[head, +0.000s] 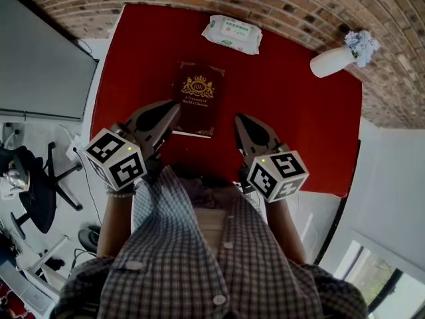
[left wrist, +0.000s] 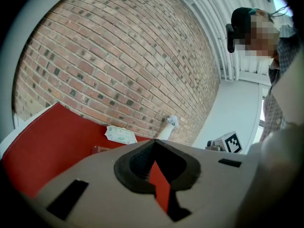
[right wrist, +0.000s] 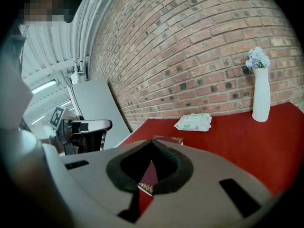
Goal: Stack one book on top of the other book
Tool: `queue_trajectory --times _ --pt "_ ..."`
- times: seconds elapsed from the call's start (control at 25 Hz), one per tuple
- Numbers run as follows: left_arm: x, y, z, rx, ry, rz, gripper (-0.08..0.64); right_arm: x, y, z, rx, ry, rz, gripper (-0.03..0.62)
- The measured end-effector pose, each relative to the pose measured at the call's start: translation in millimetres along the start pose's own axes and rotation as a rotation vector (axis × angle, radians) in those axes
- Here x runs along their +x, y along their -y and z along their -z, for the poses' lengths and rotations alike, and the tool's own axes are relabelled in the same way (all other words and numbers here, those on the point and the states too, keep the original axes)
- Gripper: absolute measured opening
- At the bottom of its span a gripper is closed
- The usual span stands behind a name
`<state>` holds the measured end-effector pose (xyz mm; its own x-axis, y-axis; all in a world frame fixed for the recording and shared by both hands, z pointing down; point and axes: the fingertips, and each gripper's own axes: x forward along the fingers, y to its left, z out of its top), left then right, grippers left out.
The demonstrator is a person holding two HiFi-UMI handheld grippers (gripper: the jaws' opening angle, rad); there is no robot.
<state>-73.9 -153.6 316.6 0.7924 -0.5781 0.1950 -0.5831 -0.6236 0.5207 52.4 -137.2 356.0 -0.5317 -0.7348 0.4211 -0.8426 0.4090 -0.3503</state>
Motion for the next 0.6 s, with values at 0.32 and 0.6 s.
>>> queue_trajectory --times 0.32,0.6 --pt "2.1 -2.6 0.7 0.002 -0.003 0.007 0.008 1.8 1.9 1.6 0.003 -0.009 0.003 0.006" --pt "4.2 -5.2 1.4 -0.004 -0.014 -0.006 0.008 0.5 7.8 6.7 0.01 -0.03 0.015 0.006"
